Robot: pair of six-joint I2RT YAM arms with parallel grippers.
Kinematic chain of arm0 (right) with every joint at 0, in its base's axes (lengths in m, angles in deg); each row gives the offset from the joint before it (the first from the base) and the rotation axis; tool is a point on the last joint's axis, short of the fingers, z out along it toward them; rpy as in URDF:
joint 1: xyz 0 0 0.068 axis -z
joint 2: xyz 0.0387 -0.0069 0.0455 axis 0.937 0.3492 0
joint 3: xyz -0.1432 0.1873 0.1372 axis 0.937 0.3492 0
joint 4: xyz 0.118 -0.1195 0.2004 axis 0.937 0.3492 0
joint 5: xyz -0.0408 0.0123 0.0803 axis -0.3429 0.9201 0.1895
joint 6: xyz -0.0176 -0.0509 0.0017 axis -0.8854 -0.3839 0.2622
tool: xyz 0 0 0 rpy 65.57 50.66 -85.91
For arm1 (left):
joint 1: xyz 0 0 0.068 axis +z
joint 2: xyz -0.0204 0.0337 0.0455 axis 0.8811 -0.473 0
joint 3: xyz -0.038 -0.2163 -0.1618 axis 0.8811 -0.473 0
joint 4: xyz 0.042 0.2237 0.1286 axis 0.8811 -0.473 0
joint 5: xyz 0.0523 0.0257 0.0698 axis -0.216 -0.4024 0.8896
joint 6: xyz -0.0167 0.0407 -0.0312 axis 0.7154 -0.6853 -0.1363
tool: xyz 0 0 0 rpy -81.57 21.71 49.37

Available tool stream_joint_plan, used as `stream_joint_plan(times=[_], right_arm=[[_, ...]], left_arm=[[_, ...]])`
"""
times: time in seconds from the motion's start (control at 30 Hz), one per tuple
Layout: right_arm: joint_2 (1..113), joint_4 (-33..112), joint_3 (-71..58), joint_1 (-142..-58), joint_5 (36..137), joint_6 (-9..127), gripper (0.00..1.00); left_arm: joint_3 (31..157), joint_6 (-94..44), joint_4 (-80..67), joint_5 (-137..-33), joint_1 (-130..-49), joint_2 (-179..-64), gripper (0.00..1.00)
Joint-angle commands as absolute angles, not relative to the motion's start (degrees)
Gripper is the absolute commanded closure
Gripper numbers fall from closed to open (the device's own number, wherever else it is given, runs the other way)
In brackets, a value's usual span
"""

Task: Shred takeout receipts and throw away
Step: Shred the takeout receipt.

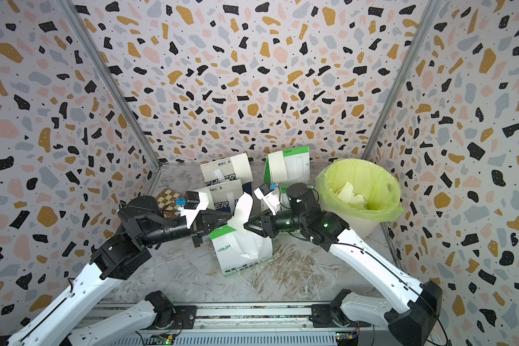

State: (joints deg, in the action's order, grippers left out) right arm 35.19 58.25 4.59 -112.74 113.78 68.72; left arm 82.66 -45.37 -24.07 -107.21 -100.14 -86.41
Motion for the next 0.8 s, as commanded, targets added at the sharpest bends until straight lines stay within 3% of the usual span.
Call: stream_joint_plan(times=[0.0, 0.3, 0.63, 0.77], right_arm=[[35.42, 54.91, 3.04, -113.40, 115.90, 69.29, 0.58], [36.94, 54.82, 0.68, -114.56, 111.53, 68.86, 0.55], [29.32, 50.52, 4.61, -114.56, 108.66, 68.41, 0.36], [27.98, 51.06, 4.70, -114.47, 107.83, 67.53, 0.33]], left_arm=[[82.27, -44.90, -21.10, -107.19, -100.44, -86.33, 1.00], [82.19, -44.62, -21.06, -107.40, -100.44, -86.94, 1.00], [82.19, -43.59, -21.08, -105.56, -100.44, -87.00, 1.00], [82.16, -42.92, -21.09, -105.34, -100.44, -87.20, 1.00]])
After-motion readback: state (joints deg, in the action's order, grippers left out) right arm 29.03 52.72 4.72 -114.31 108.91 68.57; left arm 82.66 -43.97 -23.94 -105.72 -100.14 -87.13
